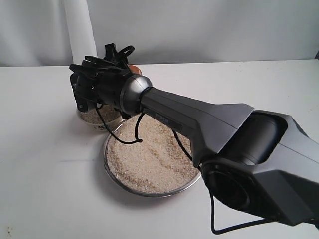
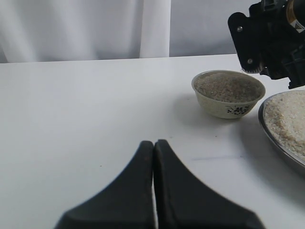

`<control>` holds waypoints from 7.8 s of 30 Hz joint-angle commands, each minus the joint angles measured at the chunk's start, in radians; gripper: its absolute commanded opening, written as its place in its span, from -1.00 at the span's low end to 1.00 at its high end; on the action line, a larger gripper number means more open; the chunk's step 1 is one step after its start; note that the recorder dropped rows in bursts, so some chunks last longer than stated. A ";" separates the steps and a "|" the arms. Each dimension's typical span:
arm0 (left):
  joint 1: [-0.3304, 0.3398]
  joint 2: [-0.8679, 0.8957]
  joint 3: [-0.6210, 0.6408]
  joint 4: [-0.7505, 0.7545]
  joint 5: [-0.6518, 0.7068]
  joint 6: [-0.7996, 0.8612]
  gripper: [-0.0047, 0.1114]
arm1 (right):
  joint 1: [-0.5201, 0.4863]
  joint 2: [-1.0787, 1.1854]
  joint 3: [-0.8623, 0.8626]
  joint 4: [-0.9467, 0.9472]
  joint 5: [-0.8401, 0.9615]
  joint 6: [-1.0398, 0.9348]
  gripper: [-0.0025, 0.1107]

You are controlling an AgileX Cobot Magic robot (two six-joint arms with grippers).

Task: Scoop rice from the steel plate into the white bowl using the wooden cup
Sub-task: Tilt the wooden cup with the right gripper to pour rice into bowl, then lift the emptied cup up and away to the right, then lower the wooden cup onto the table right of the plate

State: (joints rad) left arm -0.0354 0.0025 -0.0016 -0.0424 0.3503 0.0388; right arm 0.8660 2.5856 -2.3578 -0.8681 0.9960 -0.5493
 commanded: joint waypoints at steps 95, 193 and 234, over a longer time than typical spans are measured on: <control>-0.006 -0.003 0.002 0.000 -0.004 -0.004 -0.92 | 0.031 -0.099 0.105 -0.181 -0.160 -0.163 -0.96; -0.006 -0.003 0.002 0.000 -0.004 -0.004 -0.92 | -0.503 -1.101 1.883 0.938 -1.619 0.217 -0.96; -0.006 -0.003 0.002 0.000 -0.004 -0.004 -0.92 | -0.566 -0.533 1.821 0.908 -2.040 0.363 -0.96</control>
State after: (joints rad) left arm -0.0354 0.0025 -0.0016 -0.0424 0.3503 0.0388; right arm 0.3066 2.0537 -0.5337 -0.0197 -1.0193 -0.1837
